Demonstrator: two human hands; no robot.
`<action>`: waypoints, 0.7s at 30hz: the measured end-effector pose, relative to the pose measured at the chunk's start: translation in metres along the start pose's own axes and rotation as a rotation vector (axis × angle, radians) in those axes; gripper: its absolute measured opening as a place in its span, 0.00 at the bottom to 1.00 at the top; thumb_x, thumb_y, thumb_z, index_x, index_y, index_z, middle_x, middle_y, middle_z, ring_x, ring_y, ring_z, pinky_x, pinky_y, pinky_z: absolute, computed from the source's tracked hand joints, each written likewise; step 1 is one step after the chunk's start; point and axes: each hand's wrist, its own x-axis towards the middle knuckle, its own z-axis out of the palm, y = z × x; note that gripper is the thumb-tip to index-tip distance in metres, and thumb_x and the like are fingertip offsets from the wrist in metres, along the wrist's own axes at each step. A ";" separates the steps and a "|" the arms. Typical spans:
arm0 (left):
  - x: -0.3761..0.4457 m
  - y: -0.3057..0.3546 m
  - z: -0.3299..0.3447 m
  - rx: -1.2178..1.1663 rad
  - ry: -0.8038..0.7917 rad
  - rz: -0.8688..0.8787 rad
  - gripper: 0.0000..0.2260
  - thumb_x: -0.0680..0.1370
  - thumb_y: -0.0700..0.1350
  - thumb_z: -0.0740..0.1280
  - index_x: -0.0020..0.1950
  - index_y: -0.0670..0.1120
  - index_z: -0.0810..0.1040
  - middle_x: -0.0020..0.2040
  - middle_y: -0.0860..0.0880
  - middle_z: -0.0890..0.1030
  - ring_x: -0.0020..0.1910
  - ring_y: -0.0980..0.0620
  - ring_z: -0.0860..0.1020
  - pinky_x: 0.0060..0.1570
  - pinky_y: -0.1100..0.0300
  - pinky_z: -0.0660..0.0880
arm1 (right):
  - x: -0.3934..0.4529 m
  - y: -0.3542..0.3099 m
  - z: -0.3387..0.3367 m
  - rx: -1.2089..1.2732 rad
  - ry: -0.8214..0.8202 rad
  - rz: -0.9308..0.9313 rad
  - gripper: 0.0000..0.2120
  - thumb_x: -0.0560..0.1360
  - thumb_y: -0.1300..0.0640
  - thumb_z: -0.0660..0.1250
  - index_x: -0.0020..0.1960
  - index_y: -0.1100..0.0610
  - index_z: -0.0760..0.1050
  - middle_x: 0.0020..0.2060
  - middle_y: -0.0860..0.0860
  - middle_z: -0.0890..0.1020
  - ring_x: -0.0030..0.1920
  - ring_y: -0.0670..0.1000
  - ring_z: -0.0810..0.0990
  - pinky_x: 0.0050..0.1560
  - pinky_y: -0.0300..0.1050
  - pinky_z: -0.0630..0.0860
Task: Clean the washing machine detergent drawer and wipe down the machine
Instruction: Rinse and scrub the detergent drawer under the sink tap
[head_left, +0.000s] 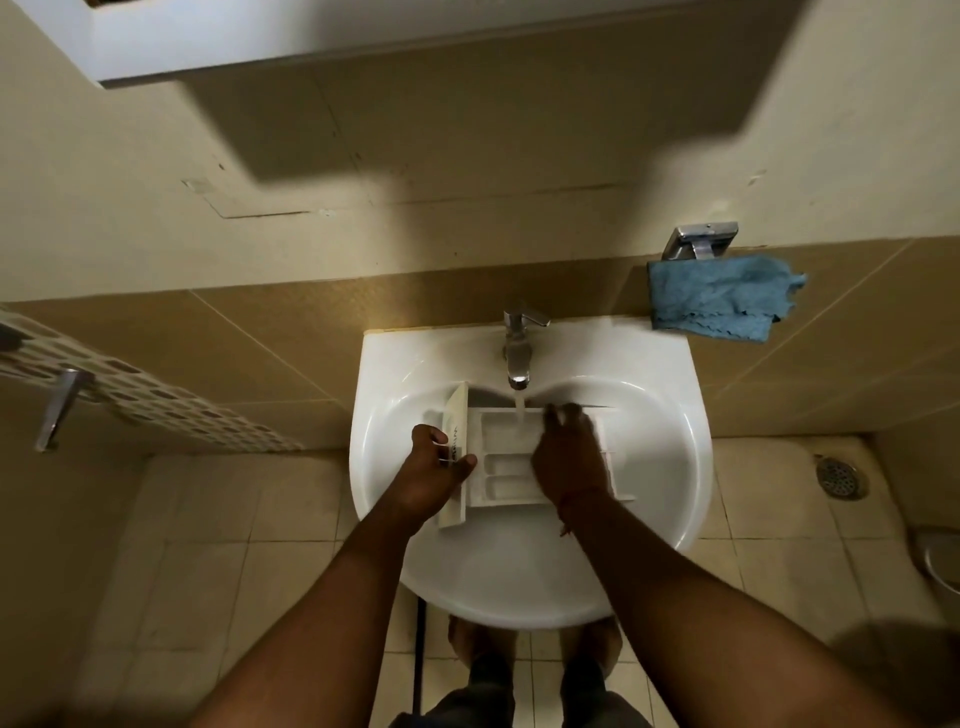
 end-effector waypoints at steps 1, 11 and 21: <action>0.000 0.000 0.000 0.002 0.003 0.002 0.18 0.78 0.43 0.69 0.59 0.45 0.61 0.52 0.45 0.73 0.49 0.48 0.75 0.49 0.50 0.77 | -0.006 -0.025 0.003 0.004 -0.026 -0.122 0.20 0.76 0.63 0.62 0.68 0.60 0.72 0.63 0.60 0.74 0.62 0.59 0.74 0.64 0.49 0.72; 0.002 0.000 -0.002 -0.005 -0.011 -0.017 0.19 0.78 0.45 0.70 0.60 0.47 0.61 0.54 0.45 0.73 0.54 0.44 0.77 0.55 0.45 0.78 | -0.009 0.022 -0.004 -0.049 0.119 0.004 0.26 0.68 0.66 0.59 0.66 0.65 0.73 0.54 0.65 0.78 0.51 0.66 0.78 0.53 0.56 0.77; 0.000 0.001 -0.004 0.003 -0.021 -0.011 0.20 0.78 0.44 0.69 0.61 0.46 0.60 0.53 0.46 0.73 0.53 0.45 0.76 0.54 0.46 0.78 | 0.005 -0.020 -0.013 -0.132 -0.532 -0.285 0.21 0.80 0.53 0.61 0.72 0.57 0.68 0.69 0.56 0.72 0.67 0.57 0.72 0.68 0.52 0.70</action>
